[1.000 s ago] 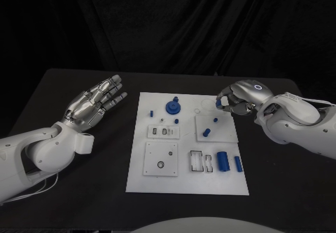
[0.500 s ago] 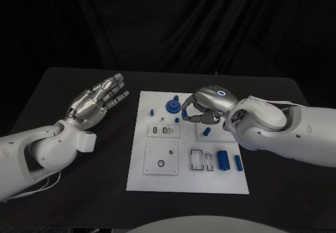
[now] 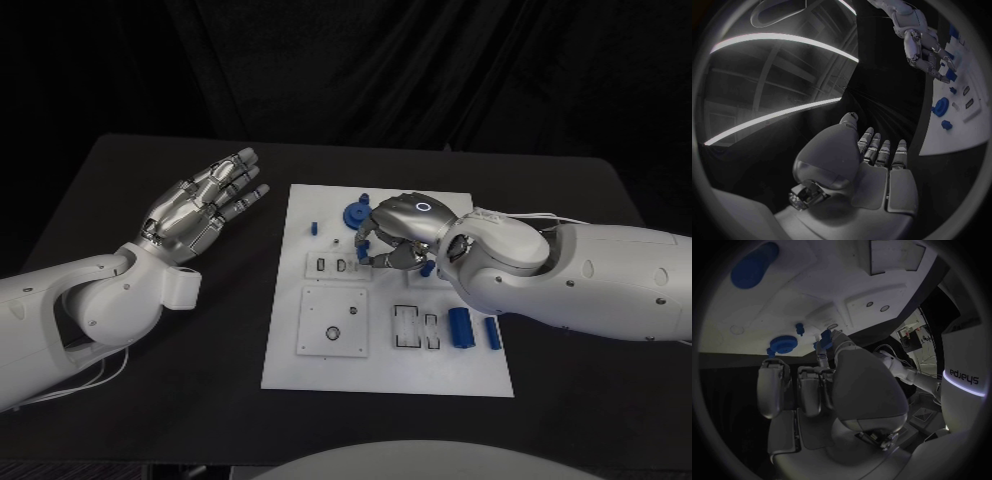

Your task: Assemble the parts on the task board

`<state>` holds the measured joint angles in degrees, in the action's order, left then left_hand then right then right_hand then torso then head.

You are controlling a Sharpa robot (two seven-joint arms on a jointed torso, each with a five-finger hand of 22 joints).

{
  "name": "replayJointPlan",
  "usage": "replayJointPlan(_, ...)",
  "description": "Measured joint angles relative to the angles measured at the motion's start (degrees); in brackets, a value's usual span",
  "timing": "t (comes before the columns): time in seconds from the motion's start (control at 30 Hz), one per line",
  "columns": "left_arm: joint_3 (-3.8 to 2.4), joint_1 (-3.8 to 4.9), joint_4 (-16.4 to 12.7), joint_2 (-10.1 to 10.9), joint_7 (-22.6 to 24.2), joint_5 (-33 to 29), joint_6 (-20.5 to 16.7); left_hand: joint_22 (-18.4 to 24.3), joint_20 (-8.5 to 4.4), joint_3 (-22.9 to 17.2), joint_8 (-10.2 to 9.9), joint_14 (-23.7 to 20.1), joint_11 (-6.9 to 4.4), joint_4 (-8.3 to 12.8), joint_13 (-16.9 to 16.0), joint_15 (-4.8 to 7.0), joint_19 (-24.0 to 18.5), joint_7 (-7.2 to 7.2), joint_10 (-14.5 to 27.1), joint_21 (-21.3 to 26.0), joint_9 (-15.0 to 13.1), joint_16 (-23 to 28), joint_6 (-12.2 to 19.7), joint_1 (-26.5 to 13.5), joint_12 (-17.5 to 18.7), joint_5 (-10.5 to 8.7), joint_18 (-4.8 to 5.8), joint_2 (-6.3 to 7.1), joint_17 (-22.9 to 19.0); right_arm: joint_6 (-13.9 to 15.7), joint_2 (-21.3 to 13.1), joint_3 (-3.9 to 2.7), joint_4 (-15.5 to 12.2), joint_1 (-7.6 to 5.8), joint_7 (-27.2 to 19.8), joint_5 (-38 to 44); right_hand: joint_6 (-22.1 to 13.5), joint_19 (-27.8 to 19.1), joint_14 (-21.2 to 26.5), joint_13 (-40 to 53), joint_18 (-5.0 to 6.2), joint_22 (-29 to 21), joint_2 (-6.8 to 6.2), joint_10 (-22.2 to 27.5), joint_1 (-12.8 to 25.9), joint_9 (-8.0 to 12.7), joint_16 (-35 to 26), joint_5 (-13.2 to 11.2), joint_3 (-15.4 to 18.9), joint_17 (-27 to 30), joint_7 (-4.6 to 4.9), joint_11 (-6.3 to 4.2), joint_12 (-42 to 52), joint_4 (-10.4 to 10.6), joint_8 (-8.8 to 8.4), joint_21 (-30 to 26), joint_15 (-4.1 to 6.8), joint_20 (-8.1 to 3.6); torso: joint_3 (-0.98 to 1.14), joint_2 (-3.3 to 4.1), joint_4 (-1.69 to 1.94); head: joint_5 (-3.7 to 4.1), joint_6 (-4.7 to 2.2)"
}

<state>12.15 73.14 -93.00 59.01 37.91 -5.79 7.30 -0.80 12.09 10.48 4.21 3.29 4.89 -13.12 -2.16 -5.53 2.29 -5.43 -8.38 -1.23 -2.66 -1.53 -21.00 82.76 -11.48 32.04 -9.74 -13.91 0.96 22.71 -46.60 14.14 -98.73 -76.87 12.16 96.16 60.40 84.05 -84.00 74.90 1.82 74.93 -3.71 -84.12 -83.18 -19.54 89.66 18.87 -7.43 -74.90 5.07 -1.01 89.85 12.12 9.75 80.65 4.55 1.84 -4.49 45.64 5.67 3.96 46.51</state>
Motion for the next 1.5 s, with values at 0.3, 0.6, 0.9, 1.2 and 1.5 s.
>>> replayJointPlan(0.3, 0.0, 0.0, 0.1, -0.13, -0.04, 0.0, 0.03, 0.0, 0.0, 0.0, 0.0, 0.0, 0.0, 0.0, 0.0, 0.0, 0.0, 0.0, 0.0, 0.0, 0.0, 0.0, 0.0, 0.0, 0.0, 0.0, 0.0, 0.0, 0.0, -1.67, 1.06, 0.0, 1.11, 0.58, 0.75, 0.0, 0.0, 0.0, 0.04, 0.0, 0.0, 0.0, -0.01, 0.18, 0.01, 0.0, 0.0, 0.38, 0.01, 0.0, 0.0, 0.23, 0.0, 0.0, 0.0, -0.34, -0.39, 0.0, 0.0, 0.07, 0.02, -0.04, 0.2)
replayJointPlan(0.6, 0.0, 0.0, 0.12, -0.17, -0.09, 0.0, 0.05, 0.0, 0.0, 0.0, 0.0, 0.0, 0.0, 0.0, 0.01, 0.0, 0.0, 0.0, 0.0, 0.0, 0.0, 0.0, 0.0, 0.0, 0.0, 0.0, 0.0, 0.0, 0.0, -2.52, 1.58, 0.0, 2.25, 0.72, 1.02, 0.0, -0.01, 0.0, -0.15, 0.0, -0.01, -0.01, -0.02, 0.21, 0.02, 0.0, 0.0, 0.38, -0.09, 0.0, -0.01, 0.61, 0.0, -0.23, 0.0, -0.67, -0.58, 0.42, 0.04, 0.07, -0.08, 0.05, 0.39)
replayJointPlan(0.9, 0.0, 0.0, 0.22, -0.19, -0.15, 0.0, 0.08, 0.0, 0.0, 0.0, 0.0, 0.0, 0.0, 0.0, 0.01, 0.0, 0.0, 0.0, 0.0, 0.0, 0.0, 0.0, 0.0, 0.0, 0.0, 0.0, 0.0, 0.0, 0.0, -2.63, 1.99, -0.15, 2.6, 1.19, 1.03, 0.01, -0.83, -0.08, 0.04, 0.0, -0.01, -0.01, -0.48, 0.0, 0.48, -1.82, 0.0, -0.72, 0.07, 0.0, -0.56, 0.81, 0.0, -0.38, -1.5, -1.29, -0.77, 0.75, 0.04, 0.02, -0.1, -0.04, 0.55)
replayJointPlan(1.2, 0.0, 0.0, 0.32, -0.26, -0.19, 0.0, 0.11, 0.0, 0.0, 0.0, 0.0, 0.0, 0.0, 0.0, 0.01, 0.0, 0.0, 0.0, 0.0, 0.0, 0.0, 0.0, 0.0, 0.0, 0.0, 0.0, 0.0, 0.0, 0.0, -2.74, 2.33, -0.04, 2.97, 1.82, 0.97, 0.02, -4.93, 0.01, -0.16, 0.0, 0.0, -0.02, -0.9, 0.21, 2.17, -3.87, 0.0, -5.68, 0.69, 0.0, 0.48, 1.02, 0.0, -0.54, -4.06, -1.52, -0.98, 0.83, 0.03, 0.01, -0.08, -0.04, 0.73)
replayJointPlan(1.5, 0.0, 0.0, 0.6, -0.32, -0.27, 0.0, 0.14, 0.0, 0.0, 0.0, 0.0, 0.0, 0.21, 0.0, 0.02, 0.0, 0.0, -0.21, 0.22, 0.0, 0.0, 0.0, 0.21, 0.0, 0.0, 0.0, 0.0, 0.0, 0.0, -2.79, 2.35, -0.06, 3.21, 1.92, 0.85, 0.02, -7.42, -0.2, 0.05, 0.0, 0.0, -0.02, -1.19, 0.2, 2.91, -3.85, 0.0, -9.15, 1.58, 0.0, 0.62, 1.02, 0.0, -0.43, -5.42, -1.74, -1.18, 1.03, 0.02, 0.01, -0.08, -0.06, 0.86)
